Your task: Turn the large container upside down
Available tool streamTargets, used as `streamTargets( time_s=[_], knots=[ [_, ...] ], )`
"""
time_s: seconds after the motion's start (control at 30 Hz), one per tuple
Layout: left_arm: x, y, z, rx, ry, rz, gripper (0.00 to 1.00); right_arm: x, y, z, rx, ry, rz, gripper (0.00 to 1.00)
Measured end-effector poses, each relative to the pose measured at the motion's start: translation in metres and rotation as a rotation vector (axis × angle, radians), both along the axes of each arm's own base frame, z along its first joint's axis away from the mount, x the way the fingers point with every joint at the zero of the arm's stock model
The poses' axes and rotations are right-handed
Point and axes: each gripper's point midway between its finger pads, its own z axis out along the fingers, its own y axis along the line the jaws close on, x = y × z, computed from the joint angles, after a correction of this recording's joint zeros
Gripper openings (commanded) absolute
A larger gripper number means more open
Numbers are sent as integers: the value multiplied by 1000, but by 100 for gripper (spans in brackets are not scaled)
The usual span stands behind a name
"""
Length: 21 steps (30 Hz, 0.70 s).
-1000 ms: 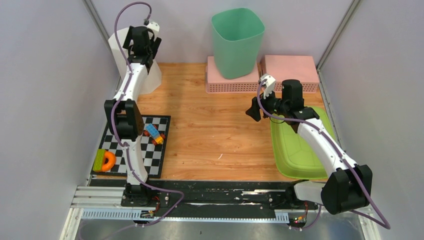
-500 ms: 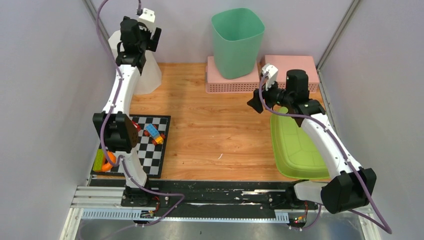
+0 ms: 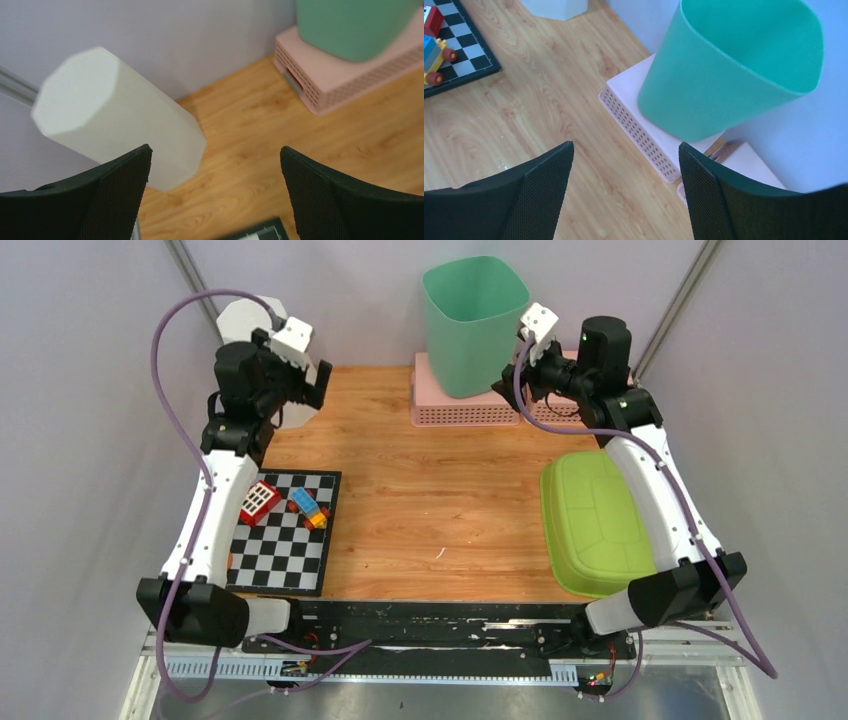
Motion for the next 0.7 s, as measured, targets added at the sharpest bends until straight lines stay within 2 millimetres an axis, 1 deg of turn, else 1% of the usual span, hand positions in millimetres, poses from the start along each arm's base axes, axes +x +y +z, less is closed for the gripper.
streamTargets(
  time_s=[0.03, 0.1, 0.2, 0.27, 0.4, 0.53, 0.63, 0.7],
  knots=[
    [-11, -5, -15, 0, 35, -32, 100, 5, 3, 4, -7, -11, 1, 80],
    [-28, -11, -38, 6, 97, -81, 100, 13, 8, 10, -19, -22, 0, 81],
    [-60, -21, -72, 26, 188, -165, 100, 29, 18, 22, -34, -53, 1, 82],
    [-80, -26, -89, 48, 225, -216, 100, 40, 24, 27, -43, -70, -3, 83],
    [-115, -31, -111, 86, 260, -289, 100, 62, 39, 35, -67, -105, -3, 85],
    [-142, -35, -134, 115, 281, -350, 100, 84, 59, 36, -106, -151, 14, 88],
    [-156, -39, -154, 123, 322, -394, 100, 99, 70, 26, -150, -176, 31, 90],
    [-162, -41, -166, 121, 350, -415, 100, 108, 73, 14, -194, -187, 39, 92]
  ],
)
